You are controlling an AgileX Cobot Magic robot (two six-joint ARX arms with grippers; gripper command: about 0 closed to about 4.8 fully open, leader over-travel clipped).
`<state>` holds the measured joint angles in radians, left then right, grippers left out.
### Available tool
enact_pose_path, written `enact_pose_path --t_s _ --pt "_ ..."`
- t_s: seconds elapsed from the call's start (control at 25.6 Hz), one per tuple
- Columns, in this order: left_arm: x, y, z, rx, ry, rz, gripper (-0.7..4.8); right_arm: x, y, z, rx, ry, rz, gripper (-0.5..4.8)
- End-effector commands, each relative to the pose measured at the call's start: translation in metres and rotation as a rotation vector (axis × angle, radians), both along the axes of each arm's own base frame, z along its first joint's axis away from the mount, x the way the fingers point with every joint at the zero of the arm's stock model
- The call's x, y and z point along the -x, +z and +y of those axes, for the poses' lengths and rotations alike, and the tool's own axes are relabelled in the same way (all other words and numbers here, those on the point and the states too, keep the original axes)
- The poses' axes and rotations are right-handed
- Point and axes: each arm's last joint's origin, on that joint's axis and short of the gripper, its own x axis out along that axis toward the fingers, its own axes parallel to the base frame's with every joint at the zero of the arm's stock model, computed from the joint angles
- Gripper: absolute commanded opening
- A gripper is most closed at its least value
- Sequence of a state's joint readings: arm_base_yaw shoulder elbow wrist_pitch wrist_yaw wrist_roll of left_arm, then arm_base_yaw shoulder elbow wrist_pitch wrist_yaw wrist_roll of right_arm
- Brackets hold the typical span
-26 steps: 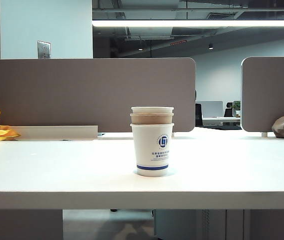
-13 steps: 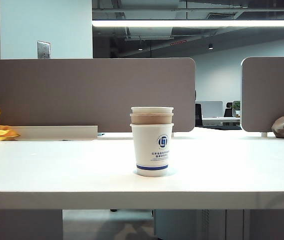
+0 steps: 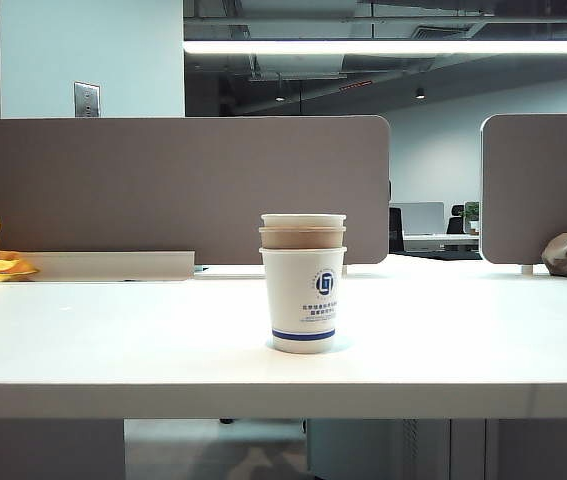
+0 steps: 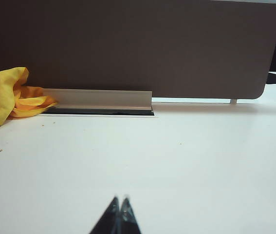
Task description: Pick up all the paper cups on the table one by one and stack them together.
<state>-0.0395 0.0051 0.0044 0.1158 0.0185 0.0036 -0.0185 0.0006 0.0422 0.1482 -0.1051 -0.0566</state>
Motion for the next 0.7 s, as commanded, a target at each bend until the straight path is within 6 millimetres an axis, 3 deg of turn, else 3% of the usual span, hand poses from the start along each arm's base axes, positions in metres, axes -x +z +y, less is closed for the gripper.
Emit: enact_pose_path --t_s 0.04,0.31,0.7 --pt "0.0 0.001 0.0 -0.001 -0.004 -0.002 -0.05 -0.003 -0.012 0.0 -0.005 0.0 0.028 -0.05" --pt "0.0 -0.002 0.0 -0.002 -0.008 0.027 -0.05 -0.004 -0.018 0.0 -0.005 0.003 0.081 -0.05" --pt "0.0 -0.007 0.0 -0.004 -0.008 0.08 -0.05 -0.004 -0.04 0.0 -0.009 0.003 0.315 -0.05"
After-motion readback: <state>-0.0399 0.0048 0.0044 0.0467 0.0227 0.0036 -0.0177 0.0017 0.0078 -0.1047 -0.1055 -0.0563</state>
